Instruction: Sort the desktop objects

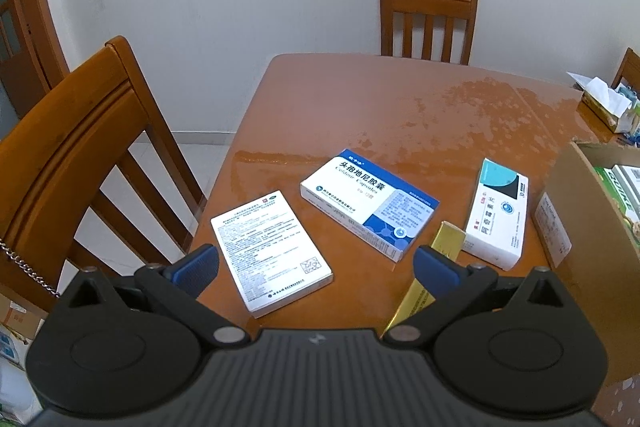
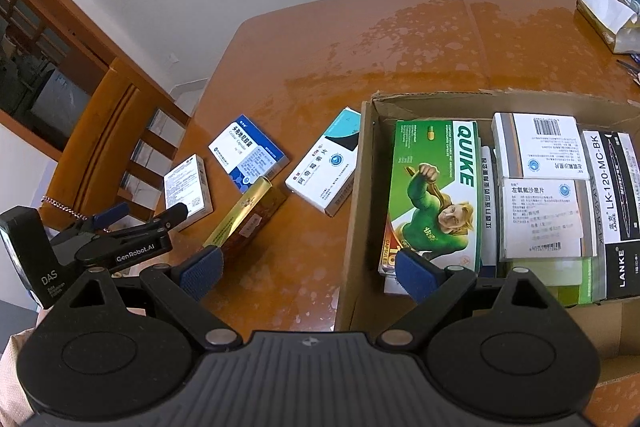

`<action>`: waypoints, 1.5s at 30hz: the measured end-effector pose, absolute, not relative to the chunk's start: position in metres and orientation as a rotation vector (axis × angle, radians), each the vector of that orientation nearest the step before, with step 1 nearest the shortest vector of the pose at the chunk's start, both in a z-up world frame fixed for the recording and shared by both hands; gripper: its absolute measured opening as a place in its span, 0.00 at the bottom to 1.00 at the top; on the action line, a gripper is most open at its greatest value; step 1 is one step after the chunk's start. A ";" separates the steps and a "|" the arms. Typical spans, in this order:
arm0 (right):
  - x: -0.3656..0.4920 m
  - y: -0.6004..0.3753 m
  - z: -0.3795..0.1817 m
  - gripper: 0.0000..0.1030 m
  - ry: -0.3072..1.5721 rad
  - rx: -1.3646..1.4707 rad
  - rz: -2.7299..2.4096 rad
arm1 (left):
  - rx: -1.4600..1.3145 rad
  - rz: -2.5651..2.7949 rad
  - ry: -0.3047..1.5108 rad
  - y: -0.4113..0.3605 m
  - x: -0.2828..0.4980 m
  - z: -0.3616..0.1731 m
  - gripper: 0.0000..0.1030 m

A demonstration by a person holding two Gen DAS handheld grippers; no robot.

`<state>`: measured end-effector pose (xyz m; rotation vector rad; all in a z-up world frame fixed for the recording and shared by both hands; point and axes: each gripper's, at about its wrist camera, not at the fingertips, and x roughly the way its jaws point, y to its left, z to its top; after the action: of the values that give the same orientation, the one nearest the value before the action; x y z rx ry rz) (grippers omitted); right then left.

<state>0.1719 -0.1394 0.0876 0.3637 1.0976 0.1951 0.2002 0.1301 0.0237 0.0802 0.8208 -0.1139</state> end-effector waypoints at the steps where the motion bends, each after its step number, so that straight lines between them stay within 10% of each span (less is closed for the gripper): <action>1: 0.172 -0.140 0.087 0.93 1.097 0.365 0.193 | 0.079 -0.116 0.820 0.130 0.201 0.024 1.00; 45: 0.266 -0.023 0.051 0.93 1.155 0.085 0.307 | -0.030 -0.085 0.849 0.180 0.219 0.010 1.00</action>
<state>0.2658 -0.0228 0.0511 0.0852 1.1551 0.3075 0.2192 0.1801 0.0099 -0.0301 0.8488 -0.0849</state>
